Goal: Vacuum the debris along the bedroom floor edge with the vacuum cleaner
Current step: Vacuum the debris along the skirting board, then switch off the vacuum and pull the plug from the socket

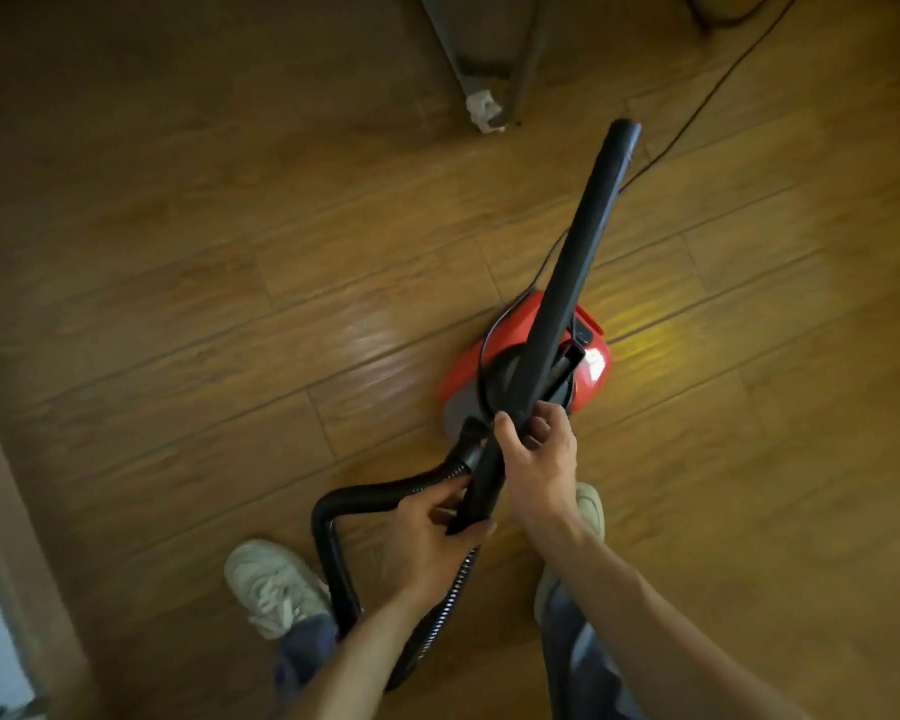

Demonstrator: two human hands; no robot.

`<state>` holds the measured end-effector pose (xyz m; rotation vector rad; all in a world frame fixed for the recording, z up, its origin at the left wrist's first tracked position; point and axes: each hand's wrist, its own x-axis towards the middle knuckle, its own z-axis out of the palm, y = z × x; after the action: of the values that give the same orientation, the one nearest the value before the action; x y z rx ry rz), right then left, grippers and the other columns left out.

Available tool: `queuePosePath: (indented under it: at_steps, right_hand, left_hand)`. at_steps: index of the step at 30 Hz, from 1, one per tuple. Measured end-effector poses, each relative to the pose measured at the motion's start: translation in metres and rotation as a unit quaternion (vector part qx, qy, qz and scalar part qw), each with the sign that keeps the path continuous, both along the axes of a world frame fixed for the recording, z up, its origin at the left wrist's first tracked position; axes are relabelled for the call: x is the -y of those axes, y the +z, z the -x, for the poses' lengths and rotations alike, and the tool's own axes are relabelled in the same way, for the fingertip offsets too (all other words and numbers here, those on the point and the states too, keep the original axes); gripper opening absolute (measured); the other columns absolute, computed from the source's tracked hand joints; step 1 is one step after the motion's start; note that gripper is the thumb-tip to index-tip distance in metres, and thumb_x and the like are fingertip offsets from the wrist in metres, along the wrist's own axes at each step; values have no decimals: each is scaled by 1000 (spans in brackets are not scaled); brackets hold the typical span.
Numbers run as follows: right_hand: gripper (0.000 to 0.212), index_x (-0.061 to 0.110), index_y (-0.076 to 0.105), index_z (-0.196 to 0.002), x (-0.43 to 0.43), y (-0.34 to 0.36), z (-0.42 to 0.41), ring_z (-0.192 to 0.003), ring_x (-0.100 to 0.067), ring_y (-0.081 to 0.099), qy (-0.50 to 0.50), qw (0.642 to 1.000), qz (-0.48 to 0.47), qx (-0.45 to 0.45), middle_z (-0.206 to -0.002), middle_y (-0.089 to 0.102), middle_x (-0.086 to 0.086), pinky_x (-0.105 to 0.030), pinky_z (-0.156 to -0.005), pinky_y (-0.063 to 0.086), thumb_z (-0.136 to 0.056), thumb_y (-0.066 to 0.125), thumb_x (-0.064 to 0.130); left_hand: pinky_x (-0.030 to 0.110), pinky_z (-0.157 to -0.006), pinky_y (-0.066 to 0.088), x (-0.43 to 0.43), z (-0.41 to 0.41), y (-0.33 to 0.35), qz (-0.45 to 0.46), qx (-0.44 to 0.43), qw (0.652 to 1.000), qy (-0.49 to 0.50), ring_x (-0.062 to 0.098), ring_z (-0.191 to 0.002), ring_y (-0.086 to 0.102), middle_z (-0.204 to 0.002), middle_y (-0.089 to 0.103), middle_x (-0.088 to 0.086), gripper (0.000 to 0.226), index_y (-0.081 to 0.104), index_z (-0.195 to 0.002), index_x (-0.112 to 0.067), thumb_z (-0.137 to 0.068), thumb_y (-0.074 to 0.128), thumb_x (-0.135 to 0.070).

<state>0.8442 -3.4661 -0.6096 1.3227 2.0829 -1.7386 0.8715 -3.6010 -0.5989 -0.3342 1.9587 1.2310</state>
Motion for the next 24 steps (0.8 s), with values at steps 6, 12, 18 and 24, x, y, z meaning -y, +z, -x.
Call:
queuePosePath:
  at_steps: [6,12,18,24]
  right_hand:
    - [17,17,61,-105,-54,-18,-43,-82,-20,71,-74,997,-5,26,-89,72,-5,-43,-76,61,-91,68,23]
    - [14,19,61,-100,-89,-52,-69,-83,-26,71,-140,988,19,68,-90,72,-10,-48,-75,61,-89,67,27]
    - [13,13,61,-98,-116,-82,-84,-77,-27,70,-128,982,83,111,-90,71,-17,-45,-71,59,-89,65,21]
    - [13,14,58,-100,-146,-111,-81,-80,-25,69,-99,974,122,161,-90,71,-15,-41,-71,58,-89,63,20]
  left_hand:
    - [8,-63,50,-60,-18,-5,16,22,996,-90,-4,-75,66,-81,71,-13,43,70,-116,-32,-77,82,-20]
    - [11,-60,45,-101,-32,-29,40,72,987,-140,-1,-75,62,-84,65,-13,49,65,-123,-28,-78,82,-16]
    - [31,-82,54,-126,-40,-75,100,143,963,-207,21,-97,65,-111,65,7,69,59,-131,-20,-69,88,-27]
    - [38,-94,51,-155,-44,-116,131,157,952,-230,26,-109,61,-122,59,8,72,53,-135,-18,-72,86,-24]
